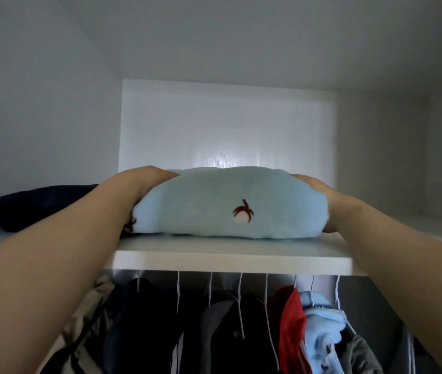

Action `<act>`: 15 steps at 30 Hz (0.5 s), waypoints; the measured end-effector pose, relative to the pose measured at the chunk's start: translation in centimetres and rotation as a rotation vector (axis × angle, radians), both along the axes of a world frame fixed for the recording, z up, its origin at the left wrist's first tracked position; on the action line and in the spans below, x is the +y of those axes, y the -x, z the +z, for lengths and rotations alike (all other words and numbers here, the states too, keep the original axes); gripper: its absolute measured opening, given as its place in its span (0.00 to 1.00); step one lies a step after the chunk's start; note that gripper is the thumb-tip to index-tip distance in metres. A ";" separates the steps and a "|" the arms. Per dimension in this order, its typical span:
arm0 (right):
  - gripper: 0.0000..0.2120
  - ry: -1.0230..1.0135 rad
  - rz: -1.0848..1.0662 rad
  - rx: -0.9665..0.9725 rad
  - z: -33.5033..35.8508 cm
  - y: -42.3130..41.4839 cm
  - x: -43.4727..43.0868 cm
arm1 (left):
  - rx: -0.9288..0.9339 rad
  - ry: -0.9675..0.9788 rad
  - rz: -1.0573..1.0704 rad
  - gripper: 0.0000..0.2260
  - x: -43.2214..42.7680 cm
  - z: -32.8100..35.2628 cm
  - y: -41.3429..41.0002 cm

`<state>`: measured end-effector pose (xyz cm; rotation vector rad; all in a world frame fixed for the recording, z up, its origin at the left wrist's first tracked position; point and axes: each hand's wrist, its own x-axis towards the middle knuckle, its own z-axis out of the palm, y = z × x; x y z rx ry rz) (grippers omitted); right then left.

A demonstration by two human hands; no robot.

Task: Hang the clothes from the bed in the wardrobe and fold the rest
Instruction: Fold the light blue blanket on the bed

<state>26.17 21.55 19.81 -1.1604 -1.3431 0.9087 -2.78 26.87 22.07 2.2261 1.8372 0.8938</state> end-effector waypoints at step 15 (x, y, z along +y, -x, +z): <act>0.11 0.022 0.152 0.058 -0.6 0.3 0.6 | -0.090 -0.062 -0.410 0.17 -3.2 1.2 -3.5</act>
